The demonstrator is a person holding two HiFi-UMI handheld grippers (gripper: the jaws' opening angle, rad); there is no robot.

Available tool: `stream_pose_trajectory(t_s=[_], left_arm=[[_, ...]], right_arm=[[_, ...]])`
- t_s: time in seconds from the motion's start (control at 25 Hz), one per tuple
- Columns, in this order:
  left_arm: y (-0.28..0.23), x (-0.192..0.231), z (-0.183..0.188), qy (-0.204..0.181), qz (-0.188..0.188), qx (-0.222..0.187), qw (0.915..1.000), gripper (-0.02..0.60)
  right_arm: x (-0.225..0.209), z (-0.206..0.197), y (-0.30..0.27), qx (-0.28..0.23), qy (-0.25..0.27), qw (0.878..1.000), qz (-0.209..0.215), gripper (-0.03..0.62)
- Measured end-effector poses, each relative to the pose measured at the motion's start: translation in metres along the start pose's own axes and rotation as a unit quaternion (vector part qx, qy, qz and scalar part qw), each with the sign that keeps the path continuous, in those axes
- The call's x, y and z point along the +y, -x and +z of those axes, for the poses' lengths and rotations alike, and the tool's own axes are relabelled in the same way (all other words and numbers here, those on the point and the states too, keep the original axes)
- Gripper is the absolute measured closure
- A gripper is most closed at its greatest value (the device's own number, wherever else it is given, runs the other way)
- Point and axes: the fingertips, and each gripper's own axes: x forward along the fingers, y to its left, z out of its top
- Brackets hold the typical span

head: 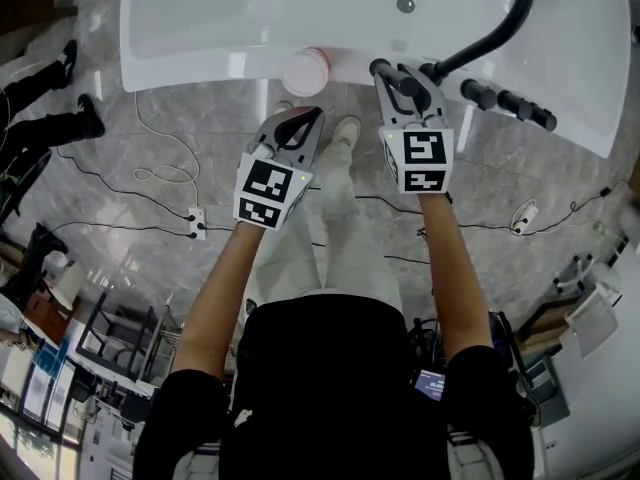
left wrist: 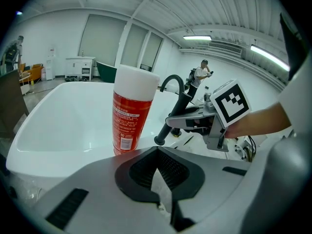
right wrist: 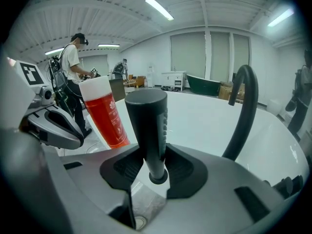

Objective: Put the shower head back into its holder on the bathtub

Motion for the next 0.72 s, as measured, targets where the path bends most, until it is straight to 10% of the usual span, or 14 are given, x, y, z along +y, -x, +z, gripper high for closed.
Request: stream_pose_trajectory(t_s=[0.72], left_arm=[[0.029, -0.004, 0.024, -0.017, 0.006, -0.013, 0.9997, 0.568]], right_arm=[[0.006, 0.032, 0.035, -0.021, -0.010, 1.000, 0.004, 0.448]])
